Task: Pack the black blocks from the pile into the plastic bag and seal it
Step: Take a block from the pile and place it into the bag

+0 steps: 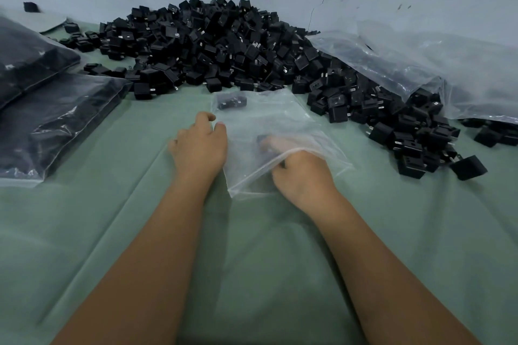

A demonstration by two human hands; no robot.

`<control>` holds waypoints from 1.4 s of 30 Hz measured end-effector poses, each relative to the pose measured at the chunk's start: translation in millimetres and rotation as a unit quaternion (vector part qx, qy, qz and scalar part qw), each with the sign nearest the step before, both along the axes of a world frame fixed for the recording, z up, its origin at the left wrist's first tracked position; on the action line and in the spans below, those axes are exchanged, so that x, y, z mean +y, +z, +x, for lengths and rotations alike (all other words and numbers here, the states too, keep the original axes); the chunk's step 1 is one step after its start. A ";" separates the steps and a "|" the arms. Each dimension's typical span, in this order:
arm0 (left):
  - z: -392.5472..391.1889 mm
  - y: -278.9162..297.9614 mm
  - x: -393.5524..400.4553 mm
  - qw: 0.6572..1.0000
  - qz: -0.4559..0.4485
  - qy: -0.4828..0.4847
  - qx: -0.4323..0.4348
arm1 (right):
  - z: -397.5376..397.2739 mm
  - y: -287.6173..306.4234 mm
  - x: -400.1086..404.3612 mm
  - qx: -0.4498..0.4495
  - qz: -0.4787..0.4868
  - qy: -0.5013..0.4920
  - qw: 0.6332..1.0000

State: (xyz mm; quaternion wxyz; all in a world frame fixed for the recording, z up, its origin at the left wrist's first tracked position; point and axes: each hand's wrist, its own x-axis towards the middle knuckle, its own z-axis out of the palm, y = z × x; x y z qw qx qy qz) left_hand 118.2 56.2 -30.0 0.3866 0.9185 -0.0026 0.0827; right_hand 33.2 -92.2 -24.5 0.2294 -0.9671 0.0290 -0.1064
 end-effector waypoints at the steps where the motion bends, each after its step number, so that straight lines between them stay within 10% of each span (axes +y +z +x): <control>1: 0.6 -1.4 -0.6 1.000 -0.002 -0.013 0.002 | -0.6 0.2 0.0 0.005 -0.013 0.017 1.000; 11: 0.8 -1.2 -1.5 0.998 0.004 -0.064 0.016 | 54.5 7.8 5.1 0.033 -0.140 0.045 0.989; 17: 0.2 0.2 -0.6 0.998 -0.024 -0.047 0.025 | 92.0 8.4 9.1 0.030 0.012 -0.033 0.999; 26: -1.9 4.3 -1.6 0.997 -0.053 -0.041 0.038 | 104.0 -5.8 6.5 0.034 -0.166 -0.033 0.985; 42: -1.1 3.1 -4.2 0.997 -0.053 -0.032 0.041 | 136.8 -5.5 15.4 0.066 -0.071 -0.069 0.993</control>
